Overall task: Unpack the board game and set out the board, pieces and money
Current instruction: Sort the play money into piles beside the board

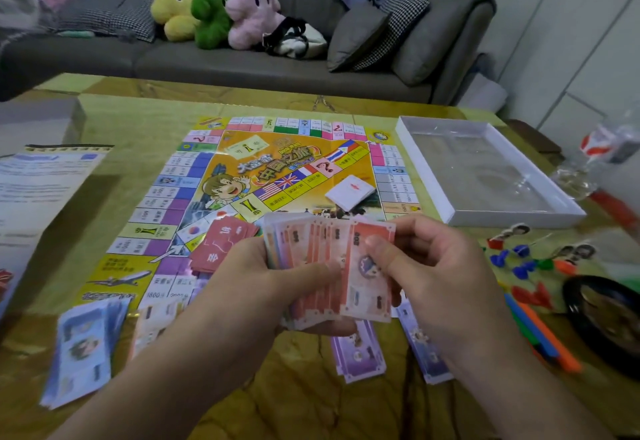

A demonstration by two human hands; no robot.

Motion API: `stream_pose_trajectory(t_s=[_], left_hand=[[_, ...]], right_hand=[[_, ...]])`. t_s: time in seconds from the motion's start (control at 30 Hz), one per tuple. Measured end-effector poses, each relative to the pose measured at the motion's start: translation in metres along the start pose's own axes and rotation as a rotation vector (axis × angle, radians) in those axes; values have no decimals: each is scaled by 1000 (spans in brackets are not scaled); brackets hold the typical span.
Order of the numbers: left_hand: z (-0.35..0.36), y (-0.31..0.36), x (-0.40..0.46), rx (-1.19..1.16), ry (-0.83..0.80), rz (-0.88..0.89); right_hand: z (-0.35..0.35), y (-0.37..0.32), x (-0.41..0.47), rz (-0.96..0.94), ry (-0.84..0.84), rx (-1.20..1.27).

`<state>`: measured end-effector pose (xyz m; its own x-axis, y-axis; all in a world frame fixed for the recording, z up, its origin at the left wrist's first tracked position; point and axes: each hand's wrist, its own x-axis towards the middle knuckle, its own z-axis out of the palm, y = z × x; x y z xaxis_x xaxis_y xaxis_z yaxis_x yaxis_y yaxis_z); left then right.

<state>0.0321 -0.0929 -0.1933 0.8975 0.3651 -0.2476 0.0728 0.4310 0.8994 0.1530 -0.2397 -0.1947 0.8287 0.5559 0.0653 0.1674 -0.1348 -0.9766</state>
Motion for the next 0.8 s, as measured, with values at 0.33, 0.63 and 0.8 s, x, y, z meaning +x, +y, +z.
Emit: stream_pose_trajectory(t_s=[0.33,0.63,0.8], left_hand=[[-1,-6,3,49,27,49],[0,2,-3,-51,-50,-11],[-1,-2,-4,-6,-31,-12]], right_hand=[[1,1,0,39,-69,64],[2,3,0,70,-128,99],[5,4,0,51,-91,121]])
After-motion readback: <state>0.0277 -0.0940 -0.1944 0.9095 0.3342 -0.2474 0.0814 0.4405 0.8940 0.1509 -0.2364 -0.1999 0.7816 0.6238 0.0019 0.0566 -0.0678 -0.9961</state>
